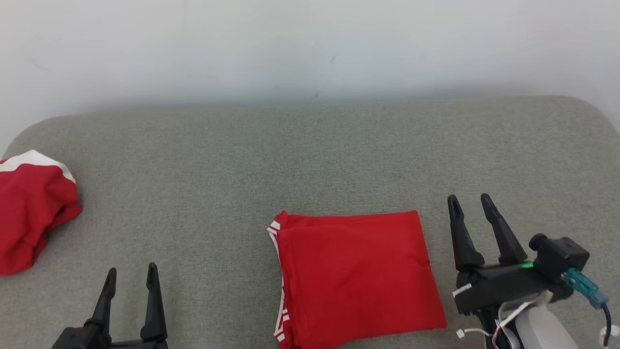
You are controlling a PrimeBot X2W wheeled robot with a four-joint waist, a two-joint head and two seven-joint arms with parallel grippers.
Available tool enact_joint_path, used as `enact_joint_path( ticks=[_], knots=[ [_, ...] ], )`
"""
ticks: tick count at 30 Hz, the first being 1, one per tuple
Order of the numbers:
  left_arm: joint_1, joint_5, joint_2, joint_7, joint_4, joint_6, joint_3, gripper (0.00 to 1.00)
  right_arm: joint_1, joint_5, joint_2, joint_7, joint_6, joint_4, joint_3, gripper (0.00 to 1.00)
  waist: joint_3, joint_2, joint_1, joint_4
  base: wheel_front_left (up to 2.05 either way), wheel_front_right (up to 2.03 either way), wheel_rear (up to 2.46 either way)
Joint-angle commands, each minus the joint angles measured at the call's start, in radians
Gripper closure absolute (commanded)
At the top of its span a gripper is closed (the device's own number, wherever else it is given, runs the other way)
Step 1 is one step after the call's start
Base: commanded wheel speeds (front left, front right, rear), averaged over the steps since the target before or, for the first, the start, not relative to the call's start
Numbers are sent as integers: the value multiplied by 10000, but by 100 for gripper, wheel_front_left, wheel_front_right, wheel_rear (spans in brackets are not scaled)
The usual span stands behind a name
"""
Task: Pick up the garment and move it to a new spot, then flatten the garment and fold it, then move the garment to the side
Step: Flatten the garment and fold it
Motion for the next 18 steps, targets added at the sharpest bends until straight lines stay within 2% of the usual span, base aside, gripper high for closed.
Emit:
enact_joint_path(
  ticks=[1, 12, 18],
  knots=[
    [109, 14, 15, -31, -29, 12, 26, 0, 382, -306, -61, -51, -18, -279, -160, 0, -115, -1, 0, -161, 0, 0, 0],
    [480, 161, -2, -31, -2, 12, 36, 0, 2058, -1044, 259, -76, -18, -1191, -877, 0, -479, -1, 0, -391, 0, 0, 0],
    [720, 389, 206, -31, -128, 12, -199, 0, 2750, -1320, 328, -69, -18, -1585, -1185, 0, -624, -1, 0, -332, 0, 0, 0]
  ],
)
